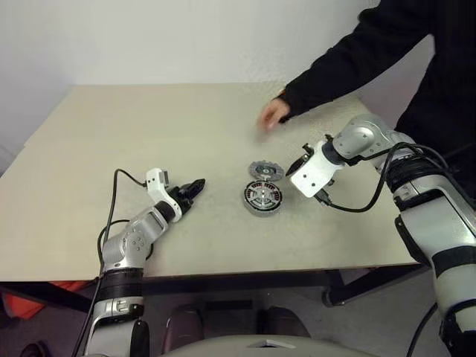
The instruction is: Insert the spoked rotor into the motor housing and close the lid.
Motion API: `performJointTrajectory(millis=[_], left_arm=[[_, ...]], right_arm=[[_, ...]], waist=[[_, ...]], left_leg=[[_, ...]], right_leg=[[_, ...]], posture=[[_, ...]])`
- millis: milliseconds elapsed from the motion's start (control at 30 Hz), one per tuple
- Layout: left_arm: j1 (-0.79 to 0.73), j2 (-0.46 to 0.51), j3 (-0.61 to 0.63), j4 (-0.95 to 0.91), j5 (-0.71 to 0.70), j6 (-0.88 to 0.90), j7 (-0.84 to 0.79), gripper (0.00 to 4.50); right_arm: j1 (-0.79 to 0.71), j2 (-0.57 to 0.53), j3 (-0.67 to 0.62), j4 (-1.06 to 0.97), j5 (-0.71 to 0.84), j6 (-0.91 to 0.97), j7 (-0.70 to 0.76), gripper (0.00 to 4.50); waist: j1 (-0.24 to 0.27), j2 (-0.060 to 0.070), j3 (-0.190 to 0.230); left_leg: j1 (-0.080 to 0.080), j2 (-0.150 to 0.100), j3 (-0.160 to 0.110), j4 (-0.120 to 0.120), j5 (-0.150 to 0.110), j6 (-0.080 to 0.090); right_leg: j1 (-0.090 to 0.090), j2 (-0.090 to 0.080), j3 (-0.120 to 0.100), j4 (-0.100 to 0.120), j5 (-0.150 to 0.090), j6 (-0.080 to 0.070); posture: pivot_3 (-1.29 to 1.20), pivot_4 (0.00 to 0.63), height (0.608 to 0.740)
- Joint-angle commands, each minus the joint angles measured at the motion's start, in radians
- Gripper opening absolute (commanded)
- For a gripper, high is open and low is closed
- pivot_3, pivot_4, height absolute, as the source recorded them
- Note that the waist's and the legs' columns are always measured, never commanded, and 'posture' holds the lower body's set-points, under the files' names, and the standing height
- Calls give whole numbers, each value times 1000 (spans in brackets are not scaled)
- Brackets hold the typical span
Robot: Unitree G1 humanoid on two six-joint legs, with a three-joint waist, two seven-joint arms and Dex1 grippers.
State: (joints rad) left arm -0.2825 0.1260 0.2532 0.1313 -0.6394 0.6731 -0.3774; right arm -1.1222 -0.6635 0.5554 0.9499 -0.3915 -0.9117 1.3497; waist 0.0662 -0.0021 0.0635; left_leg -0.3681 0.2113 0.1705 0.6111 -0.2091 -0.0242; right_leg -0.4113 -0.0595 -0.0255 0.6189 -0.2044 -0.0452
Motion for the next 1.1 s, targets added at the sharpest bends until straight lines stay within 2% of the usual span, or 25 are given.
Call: performJointTrajectory(millis=[33, 700, 933, 1100], left_arm=[[-1, 1, 7, -38, -6, -13, 5, 2718], [-10, 23, 12, -24, -3, -15, -1, 2718], [-13, 41, 26, -14, -5, -21, -5, 2718], [-15, 37, 23, -12, -2, -26, -2, 2718]], right_arm=[[-27, -3, -19, -2, 22, -9, 3, 1923], [15, 13, -50, -81, 92, 60, 12, 1923], [92, 29, -68, -280, 219, 158, 91, 1923], [152, 54, -62, -436, 249, 247, 81, 1923]], waist=[[0, 0, 0], [0, 0, 0], [1, 0, 0], [2, 0, 0]], left_leg=[[0, 0, 0, 1, 0, 0], [1, 0, 0, 2, 0, 0], [0, 0, 0, 2, 0, 0], [0, 0, 0, 2, 0, 0]], right_leg=[[0, 0, 0, 1, 0, 0], [0, 0, 1, 3, 0, 0], [-1, 0, 1, 3, 0, 0], [-1, 0, 1, 4, 0, 0]], posture=[[0, 0, 740], [0, 0, 740], [0, 0, 740], [0, 0, 740]])
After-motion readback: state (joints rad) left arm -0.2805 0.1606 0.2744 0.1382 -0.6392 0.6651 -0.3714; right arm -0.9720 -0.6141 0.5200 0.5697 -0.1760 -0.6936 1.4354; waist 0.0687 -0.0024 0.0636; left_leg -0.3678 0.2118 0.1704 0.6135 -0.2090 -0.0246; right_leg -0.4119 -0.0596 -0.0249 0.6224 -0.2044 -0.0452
